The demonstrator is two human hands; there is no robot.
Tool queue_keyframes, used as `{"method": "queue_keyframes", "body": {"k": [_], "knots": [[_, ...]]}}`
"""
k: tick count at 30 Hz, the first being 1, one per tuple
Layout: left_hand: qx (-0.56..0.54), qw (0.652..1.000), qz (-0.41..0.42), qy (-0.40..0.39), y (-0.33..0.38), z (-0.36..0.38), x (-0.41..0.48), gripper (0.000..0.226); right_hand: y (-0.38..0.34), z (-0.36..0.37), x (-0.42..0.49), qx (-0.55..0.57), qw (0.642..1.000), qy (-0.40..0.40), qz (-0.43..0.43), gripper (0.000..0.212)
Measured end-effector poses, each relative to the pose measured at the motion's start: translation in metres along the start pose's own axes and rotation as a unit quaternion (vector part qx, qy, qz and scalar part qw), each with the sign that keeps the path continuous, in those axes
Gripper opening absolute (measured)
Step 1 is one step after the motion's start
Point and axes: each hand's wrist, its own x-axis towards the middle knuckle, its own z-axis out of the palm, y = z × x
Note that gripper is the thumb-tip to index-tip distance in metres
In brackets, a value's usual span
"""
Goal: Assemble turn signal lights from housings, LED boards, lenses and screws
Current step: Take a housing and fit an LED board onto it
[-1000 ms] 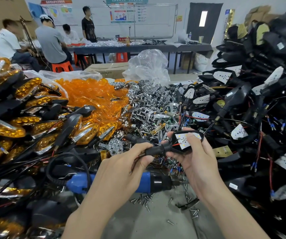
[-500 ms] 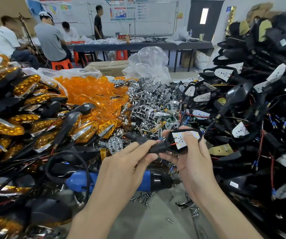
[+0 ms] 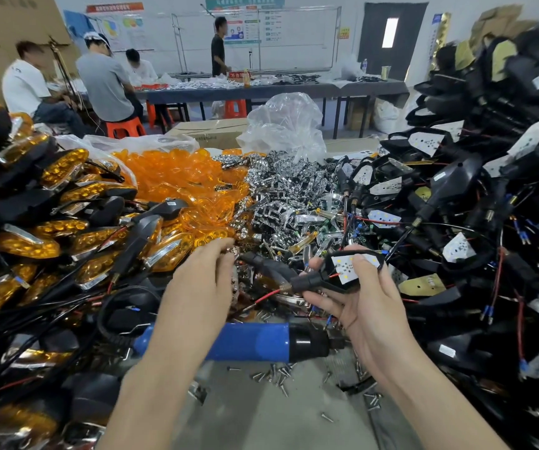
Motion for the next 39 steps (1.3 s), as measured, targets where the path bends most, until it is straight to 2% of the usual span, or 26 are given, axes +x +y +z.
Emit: {"method": "queue_keyframes", "body": {"k": [2,4,7,9,11,14,17,19,21,22,24,27,28,32,36,39], "knots": [[0.135,0.984,-0.038,-0.114,-0.009,0.002,0.016,0.042,0.000,-0.002,0.001,-0.004,1.000,-0.001,-0.002,0.019],[0.228,0.946,-0.017,-0.228,-0.011,0.006,0.027,0.069,0.001,-0.003,0.001,-0.010,1.000,-0.007,-0.003,0.019],[0.328,0.897,0.062,-0.290,-0.009,0.005,0.040,0.085,0.003,-0.004,0.001,-0.020,1.000,-0.014,-0.004,0.025],[0.336,0.890,0.075,-0.299,-0.013,0.003,0.044,0.087,0.004,-0.004,0.002,-0.022,0.999,-0.022,-0.007,0.034],[0.334,0.894,0.094,-0.284,-0.018,0.001,0.046,0.079,0.003,-0.004,0.002,-0.023,0.999,-0.025,-0.013,0.040],[0.338,0.899,0.141,-0.242,-0.025,-0.004,0.048,0.056,0.002,-0.004,0.001,-0.028,0.999,-0.035,-0.023,0.038],[0.342,0.910,0.142,-0.188,-0.030,-0.007,0.046,0.049,0.002,-0.003,0.000,-0.025,0.998,-0.038,-0.032,0.033],[0.271,0.947,0.110,-0.133,-0.028,-0.009,0.041,0.050,0.000,-0.001,-0.001,-0.029,0.998,-0.041,-0.034,0.025],[0.082,0.992,0.053,-0.075,-0.018,-0.010,0.032,0.046,-0.001,-0.001,-0.002,-0.031,0.998,-0.044,-0.034,0.022],[-0.044,0.997,0.024,-0.055,-0.009,-0.010,0.025,0.042,0.000,-0.001,-0.002,-0.032,0.998,-0.048,-0.036,0.023],[-0.264,0.963,-0.010,-0.047,0.013,-0.004,0.011,0.024,0.001,-0.001,-0.003,-0.038,0.997,-0.054,-0.044,0.025],[-0.431,0.902,-0.025,-0.029,0.037,0.009,-0.008,0.014,0.003,-0.001,-0.003,-0.051,0.995,-0.054,-0.062,0.023],[-0.442,0.897,-0.020,-0.025,0.042,0.012,-0.011,0.015,0.003,-0.001,-0.003,-0.056,0.995,-0.051,-0.068,0.023],[-0.387,0.921,0.033,-0.037,0.039,0.013,-0.020,0.020,0.003,0.001,-0.004,-0.076,0.994,-0.032,-0.075,0.026],[-0.325,0.941,0.082,-0.055,0.042,0.010,-0.028,0.018,0.002,0.003,-0.007,-0.075,0.993,-0.060,-0.074,0.019],[-0.282,0.952,0.101,-0.059,0.044,0.012,-0.032,0.031,0.002,0.004,-0.011,-0.098,0.988,-0.071,-0.090,0.018]]}}
